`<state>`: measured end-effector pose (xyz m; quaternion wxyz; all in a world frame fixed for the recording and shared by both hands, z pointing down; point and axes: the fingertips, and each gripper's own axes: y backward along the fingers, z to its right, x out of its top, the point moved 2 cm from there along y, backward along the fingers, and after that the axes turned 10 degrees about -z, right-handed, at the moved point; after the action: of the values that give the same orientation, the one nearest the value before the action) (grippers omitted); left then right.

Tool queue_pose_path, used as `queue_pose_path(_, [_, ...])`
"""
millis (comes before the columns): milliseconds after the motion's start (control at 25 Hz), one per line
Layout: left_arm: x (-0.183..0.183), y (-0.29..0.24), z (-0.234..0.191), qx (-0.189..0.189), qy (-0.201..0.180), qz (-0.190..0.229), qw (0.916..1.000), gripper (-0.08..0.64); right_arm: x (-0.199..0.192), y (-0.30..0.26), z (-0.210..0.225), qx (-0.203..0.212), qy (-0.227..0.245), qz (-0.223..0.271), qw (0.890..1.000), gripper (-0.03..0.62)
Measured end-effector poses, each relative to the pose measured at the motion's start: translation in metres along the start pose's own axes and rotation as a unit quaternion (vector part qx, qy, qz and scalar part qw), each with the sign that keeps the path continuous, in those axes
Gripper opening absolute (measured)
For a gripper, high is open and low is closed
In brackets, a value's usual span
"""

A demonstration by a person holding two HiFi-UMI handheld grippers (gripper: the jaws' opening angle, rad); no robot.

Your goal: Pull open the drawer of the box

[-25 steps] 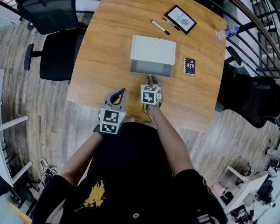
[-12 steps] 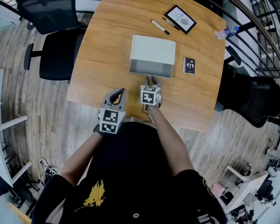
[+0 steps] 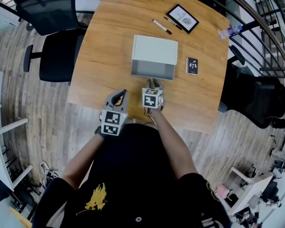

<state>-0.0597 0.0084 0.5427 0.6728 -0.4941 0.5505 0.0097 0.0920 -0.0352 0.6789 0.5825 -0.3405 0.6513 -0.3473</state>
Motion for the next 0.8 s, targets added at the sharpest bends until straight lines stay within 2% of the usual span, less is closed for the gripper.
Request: queue_pose_path(800, [0.0, -0.003, -0.003, 0.0, 0.003, -0.001, 1.0, 0.009, -0.018, 0.006, -0.004, 0.007, 0.006, -0.011, 1.0, 0.066])
